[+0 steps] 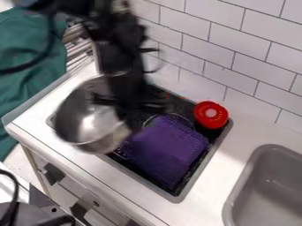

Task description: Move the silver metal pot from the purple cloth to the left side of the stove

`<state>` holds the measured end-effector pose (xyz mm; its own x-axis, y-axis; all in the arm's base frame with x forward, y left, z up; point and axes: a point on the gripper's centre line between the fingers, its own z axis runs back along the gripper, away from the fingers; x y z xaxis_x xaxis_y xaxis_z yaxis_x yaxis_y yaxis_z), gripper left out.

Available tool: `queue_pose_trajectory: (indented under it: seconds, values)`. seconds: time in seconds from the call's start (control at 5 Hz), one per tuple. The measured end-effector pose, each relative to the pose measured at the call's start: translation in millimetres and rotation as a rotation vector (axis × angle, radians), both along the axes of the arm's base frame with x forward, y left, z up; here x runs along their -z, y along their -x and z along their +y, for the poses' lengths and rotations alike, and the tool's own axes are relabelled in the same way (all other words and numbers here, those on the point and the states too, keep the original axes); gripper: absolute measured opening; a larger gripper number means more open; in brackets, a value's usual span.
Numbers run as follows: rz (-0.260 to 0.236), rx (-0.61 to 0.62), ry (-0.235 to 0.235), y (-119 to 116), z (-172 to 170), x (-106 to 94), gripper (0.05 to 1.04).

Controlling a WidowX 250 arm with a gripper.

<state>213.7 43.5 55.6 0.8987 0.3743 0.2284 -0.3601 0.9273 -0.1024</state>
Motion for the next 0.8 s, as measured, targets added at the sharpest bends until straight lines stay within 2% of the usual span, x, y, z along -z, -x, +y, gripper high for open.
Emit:
queue_pose_trajectory:
  seconds: [0.2,0.4,0.6,0.8]
  values:
    - [0.033,-0.041,0.043,6.6,32.6,25.5,0.054]
    - [0.043,-0.033,0.058,-2.9,46.7,41.6,0.054]
    - [0.035,-0.012,0.008,-20.1,58.8,50.9,0.054]
    - [-0.006,0.010,-0.039,-37.3,67.4,57.8,0.054]
